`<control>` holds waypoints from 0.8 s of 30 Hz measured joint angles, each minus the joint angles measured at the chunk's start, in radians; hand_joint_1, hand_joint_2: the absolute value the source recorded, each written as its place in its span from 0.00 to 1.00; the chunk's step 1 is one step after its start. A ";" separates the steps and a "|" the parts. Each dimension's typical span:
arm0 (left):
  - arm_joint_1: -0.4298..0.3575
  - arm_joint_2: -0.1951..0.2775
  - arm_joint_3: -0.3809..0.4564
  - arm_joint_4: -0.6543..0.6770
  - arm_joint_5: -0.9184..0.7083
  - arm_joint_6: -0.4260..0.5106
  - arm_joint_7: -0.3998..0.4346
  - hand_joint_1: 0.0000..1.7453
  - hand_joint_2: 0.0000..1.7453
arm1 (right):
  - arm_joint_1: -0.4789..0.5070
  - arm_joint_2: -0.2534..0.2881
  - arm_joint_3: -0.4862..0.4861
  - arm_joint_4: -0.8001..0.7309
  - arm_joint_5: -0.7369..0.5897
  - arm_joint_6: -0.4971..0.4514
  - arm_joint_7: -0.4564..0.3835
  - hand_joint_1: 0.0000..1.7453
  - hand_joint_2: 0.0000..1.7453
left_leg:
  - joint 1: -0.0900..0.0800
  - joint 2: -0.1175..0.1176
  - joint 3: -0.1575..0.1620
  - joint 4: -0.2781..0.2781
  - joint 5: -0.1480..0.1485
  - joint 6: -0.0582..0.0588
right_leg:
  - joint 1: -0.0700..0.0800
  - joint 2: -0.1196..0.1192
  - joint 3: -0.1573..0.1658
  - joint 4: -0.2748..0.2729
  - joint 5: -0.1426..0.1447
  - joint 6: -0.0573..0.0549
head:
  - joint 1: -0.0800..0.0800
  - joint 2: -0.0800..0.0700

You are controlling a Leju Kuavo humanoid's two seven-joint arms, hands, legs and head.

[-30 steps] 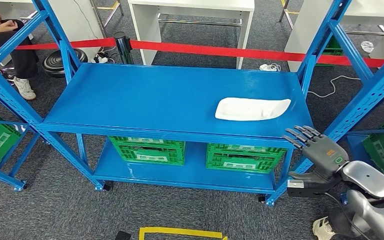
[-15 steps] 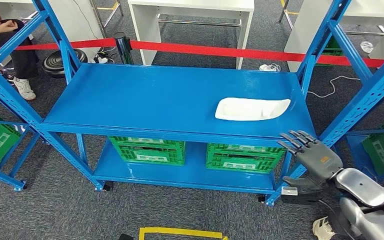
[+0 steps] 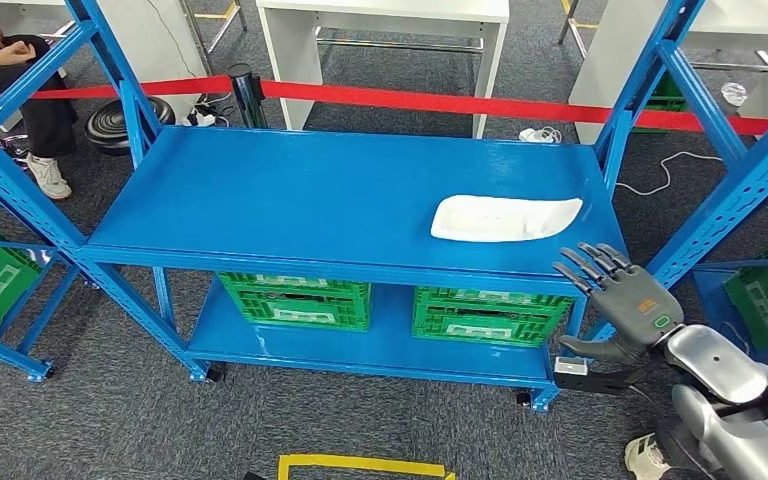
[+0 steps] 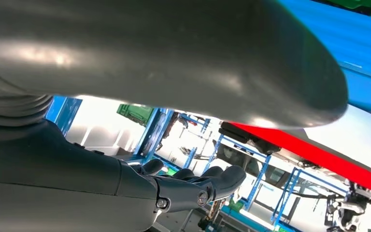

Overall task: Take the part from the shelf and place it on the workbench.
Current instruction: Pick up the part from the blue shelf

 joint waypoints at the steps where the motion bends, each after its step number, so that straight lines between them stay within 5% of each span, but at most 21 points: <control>1: 0.005 0.000 -0.001 0.001 -0.001 0.000 0.000 0.00 0.00 | 0.000 0.000 0.001 0.000 0.000 -0.002 -0.001 0.00 0.00 | 0.000 0.000 0.000 0.000 0.000 0.000 | 0.000 0.000 0.000 0.000 0.000 0.000 | 0.000 0.000; 11: 0.019 0.013 -0.001 0.004 0.023 0.003 -0.018 0.00 0.00 | 0.065 -0.019 -0.002 -0.031 -0.014 -0.014 0.007 0.00 0.00 | 0.000 0.001 0.001 0.000 -0.001 0.001 | 0.000 0.001 0.000 -0.001 0.000 0.000 | 0.000 0.000; 24: -0.023 0.014 0.009 0.003 0.022 -0.022 -0.010 0.00 0.00 | -0.012 0.003 0.037 -0.001 0.025 -0.032 0.018 0.00 0.00 | 0.000 0.000 0.002 0.000 0.000 0.002 | 0.000 0.000 0.002 -0.001 0.001 0.001 | 0.000 0.000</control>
